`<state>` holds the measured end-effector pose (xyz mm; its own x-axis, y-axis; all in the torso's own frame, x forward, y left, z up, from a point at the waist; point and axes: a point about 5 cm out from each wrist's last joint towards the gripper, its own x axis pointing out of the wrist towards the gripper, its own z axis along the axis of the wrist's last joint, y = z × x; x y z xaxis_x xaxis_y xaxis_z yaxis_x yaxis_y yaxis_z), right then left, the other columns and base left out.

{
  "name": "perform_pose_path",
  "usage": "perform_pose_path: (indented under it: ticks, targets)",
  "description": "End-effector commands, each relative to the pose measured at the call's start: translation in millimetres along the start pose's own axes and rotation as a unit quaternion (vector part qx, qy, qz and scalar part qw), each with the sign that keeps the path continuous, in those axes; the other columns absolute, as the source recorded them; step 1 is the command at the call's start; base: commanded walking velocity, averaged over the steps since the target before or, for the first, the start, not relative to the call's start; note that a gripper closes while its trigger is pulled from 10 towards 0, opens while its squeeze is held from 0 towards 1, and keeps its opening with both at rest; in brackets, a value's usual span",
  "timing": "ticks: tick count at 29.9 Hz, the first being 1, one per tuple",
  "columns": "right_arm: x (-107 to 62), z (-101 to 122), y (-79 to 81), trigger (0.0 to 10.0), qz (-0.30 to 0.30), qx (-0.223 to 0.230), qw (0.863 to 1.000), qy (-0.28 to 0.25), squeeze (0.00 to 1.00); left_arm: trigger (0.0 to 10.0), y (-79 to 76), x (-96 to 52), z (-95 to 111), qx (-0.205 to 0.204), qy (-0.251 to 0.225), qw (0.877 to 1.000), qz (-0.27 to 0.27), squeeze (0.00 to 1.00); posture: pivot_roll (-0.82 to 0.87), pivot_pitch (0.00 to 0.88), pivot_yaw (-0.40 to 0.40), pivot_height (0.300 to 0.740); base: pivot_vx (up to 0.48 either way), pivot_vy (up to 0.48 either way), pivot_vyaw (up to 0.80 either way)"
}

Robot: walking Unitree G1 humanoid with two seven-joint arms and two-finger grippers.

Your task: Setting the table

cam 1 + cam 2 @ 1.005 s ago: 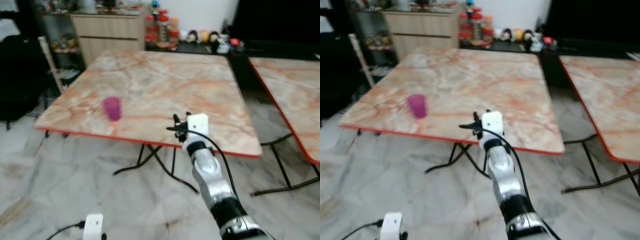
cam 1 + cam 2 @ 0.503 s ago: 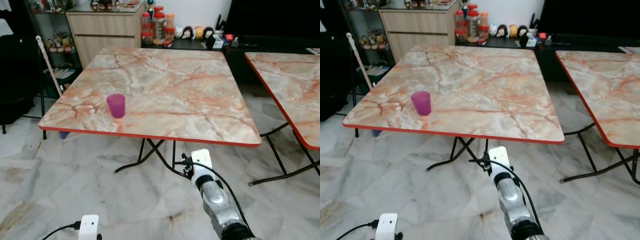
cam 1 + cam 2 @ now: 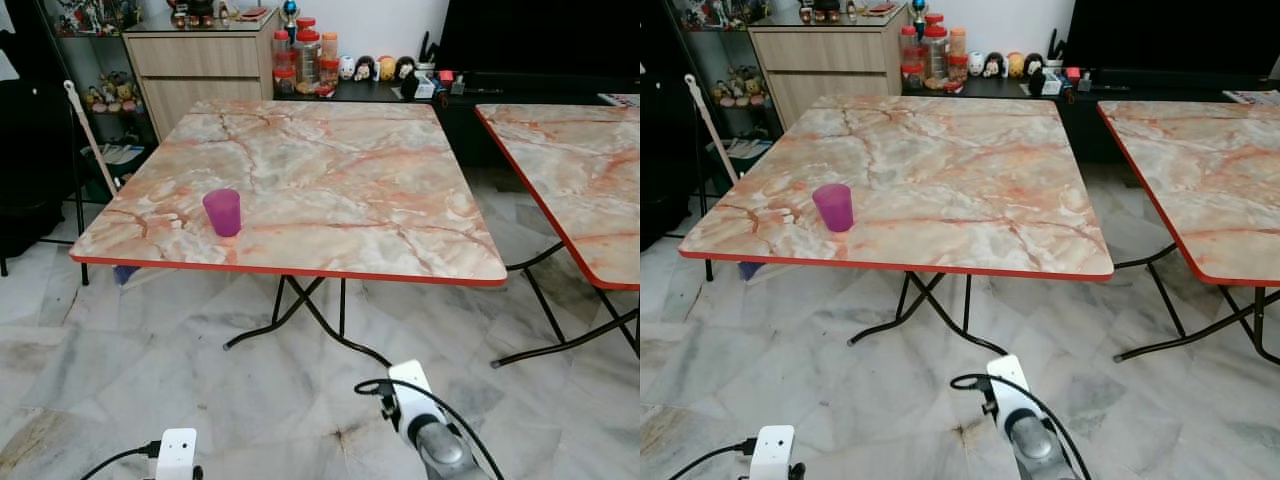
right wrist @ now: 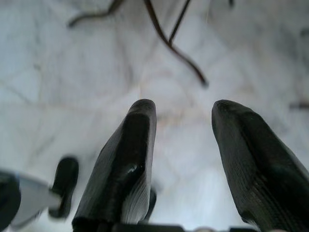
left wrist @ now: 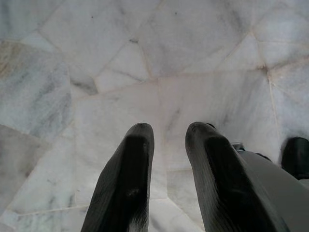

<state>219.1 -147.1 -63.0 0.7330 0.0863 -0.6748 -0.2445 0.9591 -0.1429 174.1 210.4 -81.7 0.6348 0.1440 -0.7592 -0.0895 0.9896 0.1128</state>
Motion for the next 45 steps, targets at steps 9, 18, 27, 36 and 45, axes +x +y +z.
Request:
perform_pose_path:
  ticks: [9, 18, 27, 36, 45]
  targets:
    - [-9.1, -31.6, -0.6, 10.0, -0.007, 0.020, 0.998, 0.064, 0.00, 10.0, 0.0, 0.0, -0.6, 0.004, 0.003, 1.000, 0.001, 0.00, 0.04, 0.000, 0.025, 0.740, 0.000, 0.000, 0.00]
    - [-10.9, -36.5, 0.3, 10.0, -0.005, 0.052, 0.996, 0.071, 0.00, 10.0, -0.3, 0.2, -0.9, 0.003, 0.006, 1.000, 0.002, 0.00, 0.04, 0.000, 0.027, 0.740, 0.000, 0.061, -0.26]
    - [-10.2, -35.8, -0.8, 10.0, -0.015, 0.043, 0.996, 0.077, 0.00, 10.0, -1.6, 0.0, -1.8, 0.002, 0.009, 1.000, 0.000, 0.00, 0.04, 0.000, 0.022, 0.740, 0.000, 0.439, -0.17]
    - [-9.3, -33.9, -1.5, 10.0, -0.021, 0.048, 0.996, 0.077, 0.00, 10.0, -0.4, -0.2, -2.5, 0.007, 0.010, 1.000, -0.001, 0.00, 0.04, 0.000, 0.025, 0.740, 0.000, 0.476, -0.31]
    - [-8.8, -32.6, 2.9, 10.0, -0.012, 0.031, 0.997, 0.073, 0.00, 10.0, 0.2, 0.6, 0.8, 0.014, 0.004, 1.000, -0.002, 0.00, 0.05, 0.000, 0.025, 0.740, 0.000, 0.250, 0.00]
